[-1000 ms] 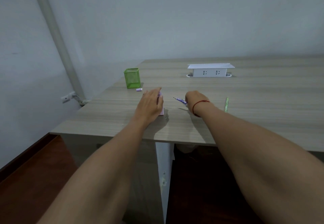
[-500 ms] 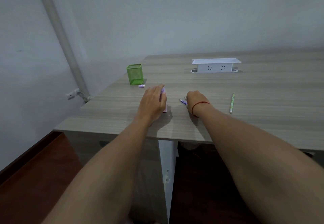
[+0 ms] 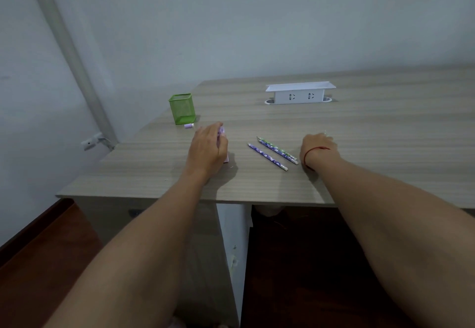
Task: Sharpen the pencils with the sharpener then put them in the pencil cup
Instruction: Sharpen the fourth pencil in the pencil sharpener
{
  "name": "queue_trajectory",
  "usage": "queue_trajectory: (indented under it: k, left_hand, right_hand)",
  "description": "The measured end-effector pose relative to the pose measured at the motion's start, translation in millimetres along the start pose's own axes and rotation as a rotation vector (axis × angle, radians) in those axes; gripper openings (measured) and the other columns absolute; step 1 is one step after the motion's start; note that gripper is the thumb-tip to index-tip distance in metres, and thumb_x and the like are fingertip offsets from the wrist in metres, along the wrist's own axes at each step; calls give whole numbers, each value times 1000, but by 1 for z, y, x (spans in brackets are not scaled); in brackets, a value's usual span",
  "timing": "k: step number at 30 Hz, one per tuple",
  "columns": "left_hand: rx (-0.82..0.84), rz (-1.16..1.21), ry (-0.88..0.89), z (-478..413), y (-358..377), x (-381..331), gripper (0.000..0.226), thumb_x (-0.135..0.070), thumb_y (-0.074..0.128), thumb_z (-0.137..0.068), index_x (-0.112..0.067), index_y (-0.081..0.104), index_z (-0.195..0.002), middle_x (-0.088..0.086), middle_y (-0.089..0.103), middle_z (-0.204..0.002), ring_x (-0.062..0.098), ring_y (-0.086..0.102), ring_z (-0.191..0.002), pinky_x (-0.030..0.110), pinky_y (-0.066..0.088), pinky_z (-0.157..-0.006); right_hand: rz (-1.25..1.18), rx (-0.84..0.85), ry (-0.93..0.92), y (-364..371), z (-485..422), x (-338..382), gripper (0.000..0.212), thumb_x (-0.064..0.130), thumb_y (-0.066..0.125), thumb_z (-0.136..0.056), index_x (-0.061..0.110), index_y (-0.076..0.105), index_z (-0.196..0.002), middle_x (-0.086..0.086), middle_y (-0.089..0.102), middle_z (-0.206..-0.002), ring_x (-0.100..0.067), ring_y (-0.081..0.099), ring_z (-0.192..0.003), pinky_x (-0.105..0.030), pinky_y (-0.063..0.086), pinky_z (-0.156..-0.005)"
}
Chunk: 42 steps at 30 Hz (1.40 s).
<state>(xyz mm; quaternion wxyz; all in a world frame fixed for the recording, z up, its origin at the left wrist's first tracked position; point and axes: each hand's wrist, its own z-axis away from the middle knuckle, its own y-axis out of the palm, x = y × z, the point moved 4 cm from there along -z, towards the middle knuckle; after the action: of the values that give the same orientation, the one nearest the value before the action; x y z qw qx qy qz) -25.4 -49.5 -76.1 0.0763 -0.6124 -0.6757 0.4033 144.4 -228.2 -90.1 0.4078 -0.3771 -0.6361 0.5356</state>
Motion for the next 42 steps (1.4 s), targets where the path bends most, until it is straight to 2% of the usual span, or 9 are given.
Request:
queue_trajectory:
  k: [4,7,11,14,17,19,24,29,42]
  left_hand:
    - [16,6,2,0,1,1,36,-22,37,-89,-7,57,-116,10,63,-110,26,52,-104,31,37,-92]
    - [58,-14,-3,-2,3,7,38,-30,43,-95,-9,53,-125,9,61,-119,26,51,-114,33,37,-98]
    - [119,-50,34,-6,3,11,34,-25,44,-97,-7,52,-124,12,60,-120,29,52,-114,35,37,-99]
    - [140,-70,55,-6,-2,8,34,-22,44,-97,-5,51,-125,13,60,-121,29,53,-114,36,38,-99]
    - [156,-98,66,-3,-8,6,34,-23,44,-97,-6,52,-126,12,61,-122,28,54,-114,36,40,-96]
    - [180,-106,70,-1,-11,5,36,-24,44,-97,-7,51,-128,12,60,-124,28,54,-115,36,40,-97]
    - [244,-38,-28,-5,-18,3,37,-20,38,-99,-7,49,-133,12,55,-135,26,51,-124,33,38,-99]
    - [251,-26,-59,-8,-19,1,36,-15,38,-99,-7,51,-132,12,55,-135,28,52,-122,31,38,-97]
    - [250,-14,-88,-7,-17,3,37,-19,36,-98,-10,52,-130,14,60,-128,30,56,-113,35,44,-92]
  right_hand:
    - [-15,-38,-32,-2,-2,-1,38,-1,43,-93,1,55,-129,-18,53,-134,-36,52,-125,-40,44,-100]
    - [-14,-98,-75,-11,-2,3,38,-4,44,-93,0,54,-129,-18,54,-133,-35,53,-124,-37,46,-97]
    - [-17,-109,-102,-19,1,6,36,-3,41,-94,1,56,-127,-19,56,-130,-37,54,-121,-39,48,-93]
    - [-51,-99,-272,-29,9,25,38,-7,38,-93,1,56,-126,-21,55,-128,-38,53,-120,-40,46,-97]
    - [-74,-50,-454,-33,19,49,43,-11,48,-86,5,59,-124,-18,57,-129,-35,54,-119,-36,45,-99]
    - [-92,-16,-511,-38,27,62,44,-9,47,-87,7,58,-126,-16,56,-131,-33,54,-120,-34,43,-98]
    - [-103,3,-560,-39,42,79,36,0,45,-94,5,56,-128,-20,54,-132,-36,54,-119,-37,43,-99]
    - [-98,-15,-564,-40,46,81,32,7,48,-95,3,58,-125,-21,56,-128,-38,57,-114,-41,46,-99]
    - [-105,-52,-592,-32,40,94,33,1,48,-94,7,60,-124,-20,56,-127,-37,57,-113,-39,46,-96]
